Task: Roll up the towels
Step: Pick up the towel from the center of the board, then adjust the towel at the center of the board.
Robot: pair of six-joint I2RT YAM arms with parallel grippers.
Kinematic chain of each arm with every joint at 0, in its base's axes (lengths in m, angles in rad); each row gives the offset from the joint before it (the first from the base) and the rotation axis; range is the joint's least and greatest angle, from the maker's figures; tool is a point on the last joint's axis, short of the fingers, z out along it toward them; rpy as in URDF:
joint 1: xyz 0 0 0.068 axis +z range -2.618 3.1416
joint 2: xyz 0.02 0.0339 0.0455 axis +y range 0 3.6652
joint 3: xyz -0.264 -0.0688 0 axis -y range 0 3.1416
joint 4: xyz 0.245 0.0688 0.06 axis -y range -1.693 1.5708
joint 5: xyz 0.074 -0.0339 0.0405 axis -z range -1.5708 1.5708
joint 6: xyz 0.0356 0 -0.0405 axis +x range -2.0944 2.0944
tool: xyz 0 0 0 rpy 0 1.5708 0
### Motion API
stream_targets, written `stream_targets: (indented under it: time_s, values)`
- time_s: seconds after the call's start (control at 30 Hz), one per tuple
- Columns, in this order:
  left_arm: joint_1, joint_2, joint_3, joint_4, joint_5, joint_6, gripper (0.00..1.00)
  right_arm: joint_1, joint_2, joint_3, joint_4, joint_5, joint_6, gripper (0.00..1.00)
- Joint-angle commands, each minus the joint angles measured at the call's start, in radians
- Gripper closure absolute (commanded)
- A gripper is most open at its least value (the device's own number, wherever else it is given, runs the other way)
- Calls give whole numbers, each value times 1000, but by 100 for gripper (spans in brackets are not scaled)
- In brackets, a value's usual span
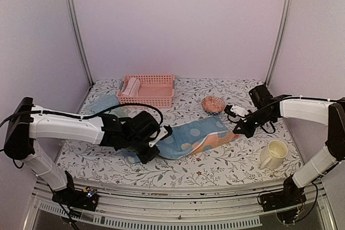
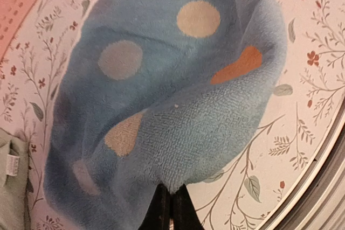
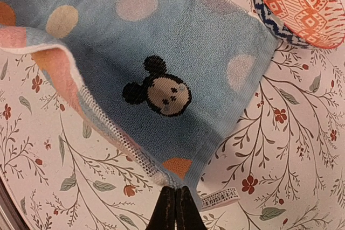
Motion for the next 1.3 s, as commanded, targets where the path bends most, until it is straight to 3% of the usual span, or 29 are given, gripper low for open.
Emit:
stream_targets:
  time_s: [0.0,0.23,0.4,0.5,0.7,0.83,0.9,1.1,1.27]
  values:
    - [30,-92,39,23,2,31,100,-13,-15,48,-32,-40,3,98]
    - [79,-198,110,-2,-3,31,100,-53,-117,171,-111,-64,18,98]
    - [99,-289,157,-23,76,43,100,-68,-212,298,-195,-84,24,98]
    - [95,-356,130,-8,184,29,100,-69,-293,299,-232,-124,29,98]
    - [39,-530,-24,98,499,-23,100,-69,-507,269,-365,-344,-42,98]
    - [41,-564,-61,144,605,-89,100,-70,-535,253,-391,-323,-39,98]
    - [68,-529,-57,155,602,-116,99,-70,-498,231,-374,-279,-31,98]
    - [386,-200,-46,264,784,-272,100,-71,-187,226,-311,-143,-15,98]
    - [514,137,127,250,705,-291,64,-105,108,350,-182,-7,62,97]
